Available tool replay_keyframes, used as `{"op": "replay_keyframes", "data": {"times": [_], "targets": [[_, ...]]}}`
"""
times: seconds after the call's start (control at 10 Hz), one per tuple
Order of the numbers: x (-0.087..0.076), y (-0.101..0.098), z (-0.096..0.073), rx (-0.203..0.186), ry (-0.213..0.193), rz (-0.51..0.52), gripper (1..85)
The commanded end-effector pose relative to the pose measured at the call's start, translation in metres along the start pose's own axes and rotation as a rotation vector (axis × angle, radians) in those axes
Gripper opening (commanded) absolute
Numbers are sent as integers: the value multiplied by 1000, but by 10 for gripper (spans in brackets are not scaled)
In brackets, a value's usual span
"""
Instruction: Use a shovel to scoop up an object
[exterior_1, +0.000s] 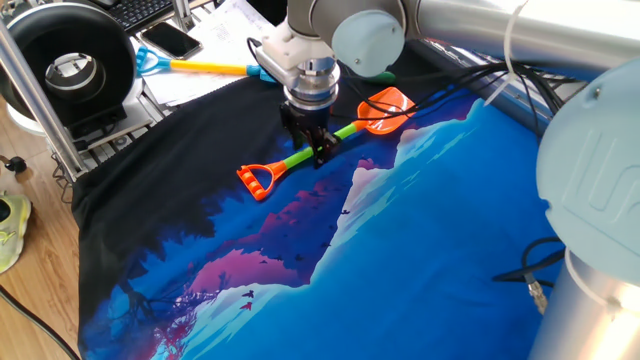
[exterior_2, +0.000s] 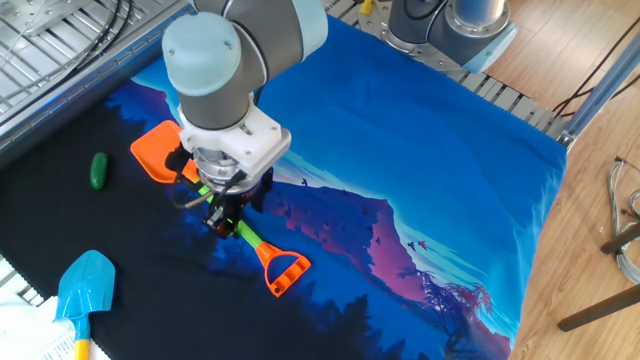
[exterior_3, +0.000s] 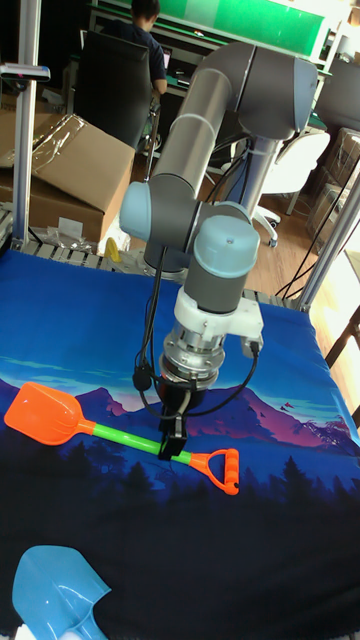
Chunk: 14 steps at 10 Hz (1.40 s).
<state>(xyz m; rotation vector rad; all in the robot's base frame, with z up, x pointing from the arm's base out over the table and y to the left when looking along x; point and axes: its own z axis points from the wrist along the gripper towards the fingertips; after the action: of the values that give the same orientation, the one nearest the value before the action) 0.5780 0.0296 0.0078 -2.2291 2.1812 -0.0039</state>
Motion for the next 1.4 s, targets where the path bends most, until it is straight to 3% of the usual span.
{"op": "replay_keyframes", "data": {"times": [0.0, 0.4, 1.0, 1.3], "targets": [[-2, 2, 6, -3, -11, 23, 497], [-6, 6, 8, -17, -27, 52, 470], [-6, 19, -5, -50, -12, 116, 213], [-15, 24, -21, -54, -40, 134, 187]]}}
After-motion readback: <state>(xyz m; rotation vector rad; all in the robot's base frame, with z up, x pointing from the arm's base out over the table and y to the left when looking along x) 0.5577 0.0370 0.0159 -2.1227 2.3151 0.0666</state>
